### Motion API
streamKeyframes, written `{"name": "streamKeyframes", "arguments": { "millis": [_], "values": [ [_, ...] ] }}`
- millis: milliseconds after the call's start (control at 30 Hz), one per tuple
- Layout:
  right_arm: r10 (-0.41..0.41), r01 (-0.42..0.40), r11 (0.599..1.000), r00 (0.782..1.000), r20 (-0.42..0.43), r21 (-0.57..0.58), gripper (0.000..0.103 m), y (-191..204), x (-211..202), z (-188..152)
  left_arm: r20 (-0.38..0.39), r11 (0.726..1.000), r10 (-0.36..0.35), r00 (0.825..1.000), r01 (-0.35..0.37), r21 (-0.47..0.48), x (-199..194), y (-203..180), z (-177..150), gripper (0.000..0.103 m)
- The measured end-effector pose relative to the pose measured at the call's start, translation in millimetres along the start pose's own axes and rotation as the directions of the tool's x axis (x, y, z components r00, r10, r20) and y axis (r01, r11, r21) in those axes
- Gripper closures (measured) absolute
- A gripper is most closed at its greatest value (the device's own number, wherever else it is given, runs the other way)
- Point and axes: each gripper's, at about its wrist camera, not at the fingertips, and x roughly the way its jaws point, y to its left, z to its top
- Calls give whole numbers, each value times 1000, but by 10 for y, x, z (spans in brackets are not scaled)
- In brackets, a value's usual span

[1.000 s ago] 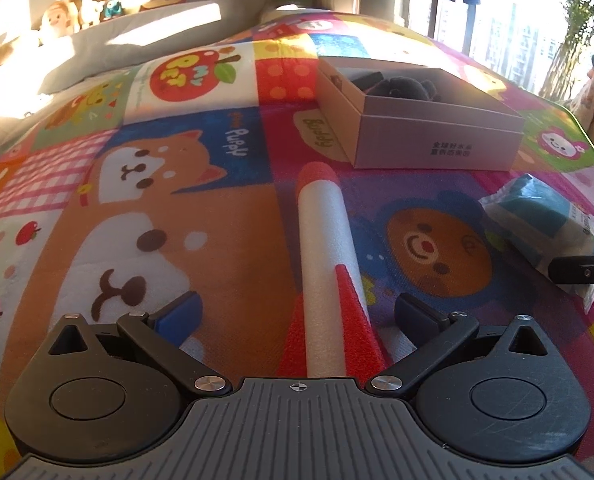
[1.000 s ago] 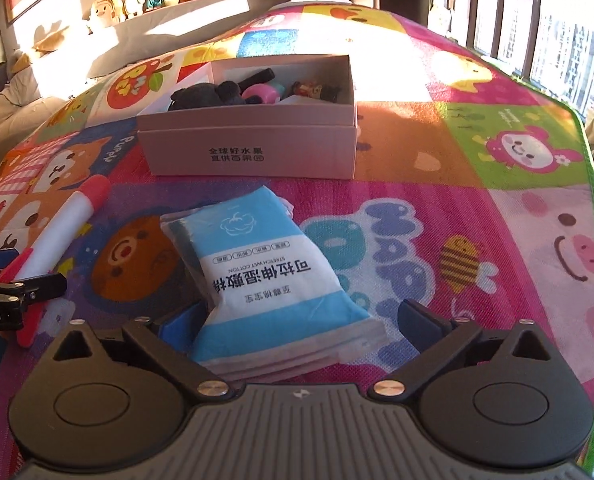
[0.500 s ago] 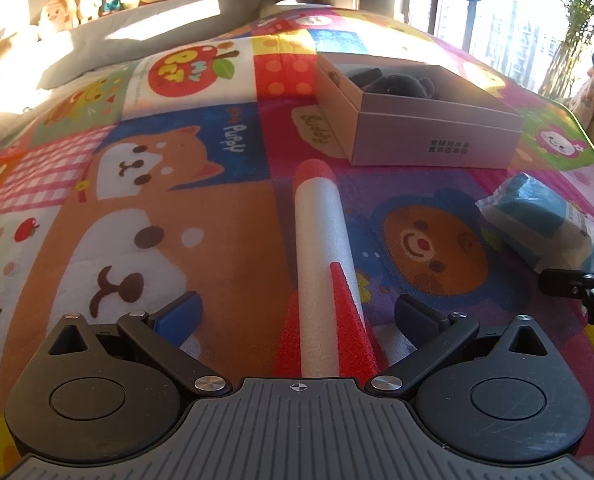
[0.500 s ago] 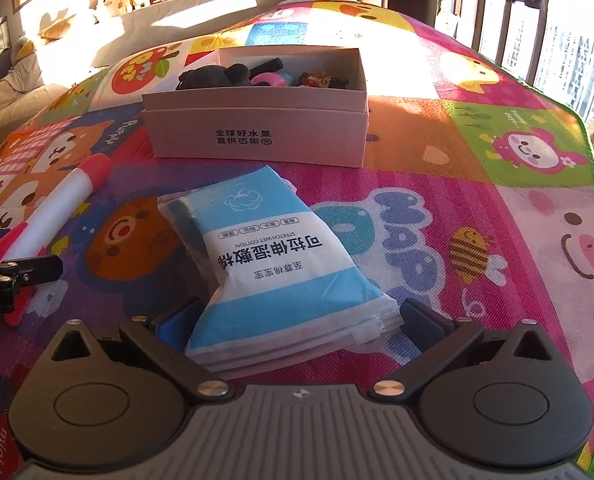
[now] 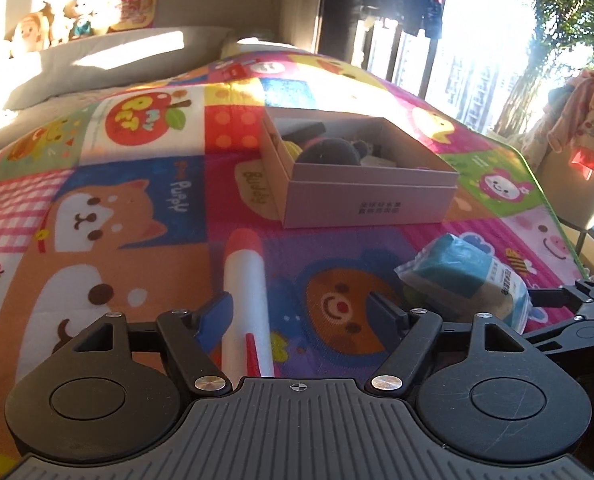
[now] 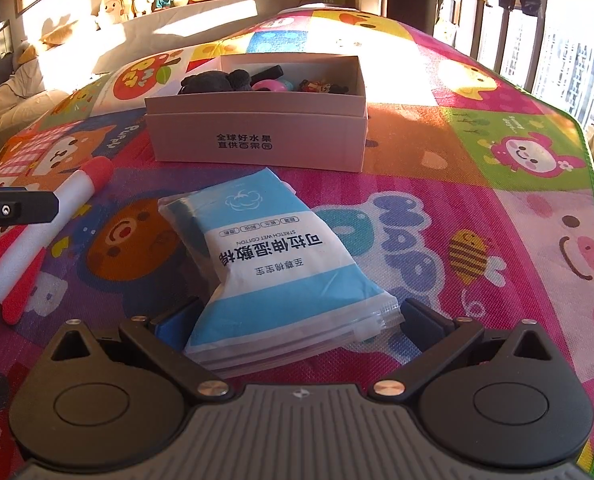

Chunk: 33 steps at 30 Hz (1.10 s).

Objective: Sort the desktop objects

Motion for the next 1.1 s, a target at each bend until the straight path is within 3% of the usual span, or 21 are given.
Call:
{"name": "streamKeyframes", "arguments": {
  "millis": [367, 433, 500, 567, 633, 700, 767, 833, 933, 1033, 1100],
  "values": [
    [0, 0, 1000, 1000, 3, 2, 0, -3, -1, -1, -55, 999, 37, 998, -37, 10, 171, 80, -48, 18],
    [0, 0, 1000, 1000, 2, 2, 0, -2, -1, -1, -63, 998, 52, 997, -50, 27, 262, 72, -53, 23],
    [0, 0, 1000, 1000, 2, 2, 0, -3, -4, -2, -75, 998, 59, 995, -56, 37, 342, 78, -56, 41],
    [-1, 1, 1000, 1000, 2, 0, 0, -3, -5, -2, -72, 997, 70, 995, -66, 48, 365, 81, -73, 49],
    [4, -4, 1000, 1000, -2, -7, 0, -5, -11, 5, -72, 996, 65, 995, -60, 65, 333, 71, -81, 65],
    [29, -30, 999, 999, -28, -35, 0, -9, -44, 30, -80, 999, 21, 997, -17, 49, 261, 86, -91, 69],
    [80, -81, 994, 996, -26, -68, 0, -13, -150, 70, -91, 999, -20, 996, 23, 35, 197, 84, -120, 69],
    [119, -115, 987, 993, 28, -110, 0, -4, -305, 137, -97, 998, -30, 995, 35, 46, 162, 43, -160, 69],
    [123, -105, 978, 988, 97, -178, 0, 44, -400, 265, -97, 997, -45, 994, 51, 61, 125, -39, -203, 68],
    [127, -117, 979, 991, 49, -166, 0, 81, -264, 379, -94, 996, -54, 994, 60, 62, 84, -76, -214, 59],
    [186, -188, 977, 982, -25, -103, 0, 78, -152, 406, -89, 996, -46, 995, 53, 69, 56, -72, -216, 52]
  ]
}}
